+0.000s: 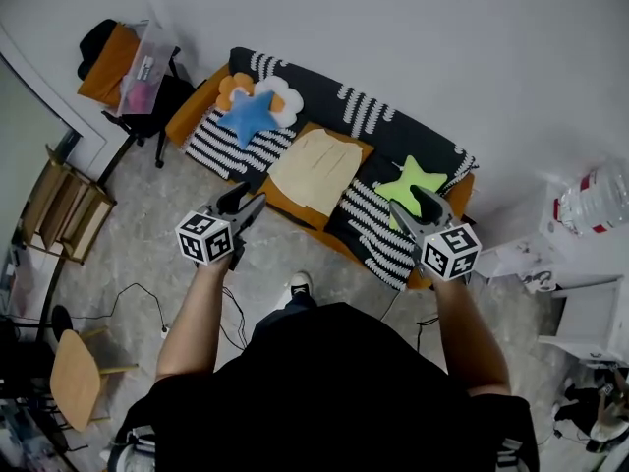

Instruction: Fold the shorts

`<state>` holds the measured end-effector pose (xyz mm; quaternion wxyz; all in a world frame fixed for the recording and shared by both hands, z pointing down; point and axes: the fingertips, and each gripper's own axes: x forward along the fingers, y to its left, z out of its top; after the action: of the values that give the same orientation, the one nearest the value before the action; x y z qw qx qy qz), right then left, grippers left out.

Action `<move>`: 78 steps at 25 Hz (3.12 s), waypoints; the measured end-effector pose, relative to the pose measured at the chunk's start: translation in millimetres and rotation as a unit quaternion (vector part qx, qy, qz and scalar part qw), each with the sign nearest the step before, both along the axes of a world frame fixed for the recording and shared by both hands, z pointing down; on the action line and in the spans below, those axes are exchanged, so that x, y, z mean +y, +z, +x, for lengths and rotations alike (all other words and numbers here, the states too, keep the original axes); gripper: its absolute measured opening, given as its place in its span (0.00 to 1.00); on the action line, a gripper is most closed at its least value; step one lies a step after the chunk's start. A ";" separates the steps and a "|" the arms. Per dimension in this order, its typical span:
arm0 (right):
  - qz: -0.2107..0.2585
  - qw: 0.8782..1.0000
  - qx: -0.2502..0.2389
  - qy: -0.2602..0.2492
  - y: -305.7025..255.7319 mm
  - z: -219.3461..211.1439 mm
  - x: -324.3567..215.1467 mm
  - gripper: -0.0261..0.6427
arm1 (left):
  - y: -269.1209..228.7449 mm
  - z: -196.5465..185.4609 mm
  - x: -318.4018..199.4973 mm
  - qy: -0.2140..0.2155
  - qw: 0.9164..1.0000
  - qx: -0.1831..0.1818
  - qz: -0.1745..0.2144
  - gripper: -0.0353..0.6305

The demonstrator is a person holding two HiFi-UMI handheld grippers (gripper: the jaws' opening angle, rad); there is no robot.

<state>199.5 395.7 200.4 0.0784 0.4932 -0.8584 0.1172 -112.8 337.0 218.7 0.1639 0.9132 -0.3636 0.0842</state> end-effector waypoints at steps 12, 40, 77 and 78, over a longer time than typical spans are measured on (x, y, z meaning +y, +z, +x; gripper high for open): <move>-0.020 1.000 0.003 0.016 19.5 1.7 -58.6 0.41 | 17.9 -3.1 -66.8 0.014 1.000 -0.005 -0.018 0.40; -0.039 0.998 0.008 0.045 27.9 -40.8 -159.5 0.41 | 41.1 -50.5 -171.7 0.032 0.999 0.004 -0.043 0.41; -0.024 0.999 0.032 0.010 18.1 -94.0 -239.7 0.41 | 37.3 -133.8 -214.0 -0.010 0.999 0.005 -0.038 0.42; -0.025 0.999 0.033 0.006 19.7 -94.1 -244.6 0.41 | 37.8 -134.3 -216.2 -0.013 0.999 0.003 -0.039 0.42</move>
<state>105.4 151.1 220.1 0.1178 0.5000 -0.8491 0.1228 -247.0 120.9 256.5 0.2015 0.9015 -0.3715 0.0930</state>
